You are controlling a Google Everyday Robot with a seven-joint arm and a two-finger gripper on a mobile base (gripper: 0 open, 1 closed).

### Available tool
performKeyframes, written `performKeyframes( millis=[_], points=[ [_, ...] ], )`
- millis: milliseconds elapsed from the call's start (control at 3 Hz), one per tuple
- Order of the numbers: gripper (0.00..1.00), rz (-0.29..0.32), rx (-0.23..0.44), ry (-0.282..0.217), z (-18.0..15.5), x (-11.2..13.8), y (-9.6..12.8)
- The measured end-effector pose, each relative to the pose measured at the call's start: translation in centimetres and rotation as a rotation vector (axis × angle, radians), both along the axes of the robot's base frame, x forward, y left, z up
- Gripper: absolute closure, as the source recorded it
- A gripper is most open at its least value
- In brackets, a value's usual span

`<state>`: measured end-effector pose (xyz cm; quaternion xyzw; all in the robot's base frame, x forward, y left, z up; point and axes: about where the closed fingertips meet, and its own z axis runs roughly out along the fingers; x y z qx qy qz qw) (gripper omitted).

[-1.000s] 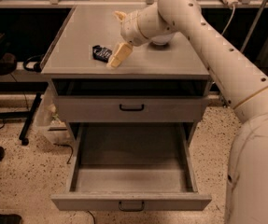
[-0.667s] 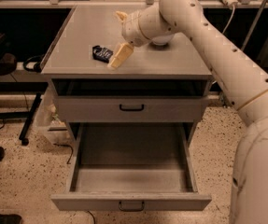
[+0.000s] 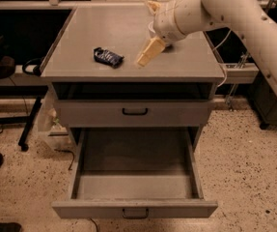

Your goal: Pick rxbar blueberry from middle drawer and place on counter

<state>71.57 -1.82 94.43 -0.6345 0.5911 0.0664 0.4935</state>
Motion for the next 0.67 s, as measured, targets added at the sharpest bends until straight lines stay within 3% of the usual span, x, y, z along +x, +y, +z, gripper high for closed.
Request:
performKeyframes(
  millis=[333, 667],
  points=[
    [0.0, -0.051, 0.001, -0.024, 1.94, -2.09, -3.9],
    [0.0, -0.06, 0.0, -0.024, 1.94, -2.15, -4.46]
  ],
)
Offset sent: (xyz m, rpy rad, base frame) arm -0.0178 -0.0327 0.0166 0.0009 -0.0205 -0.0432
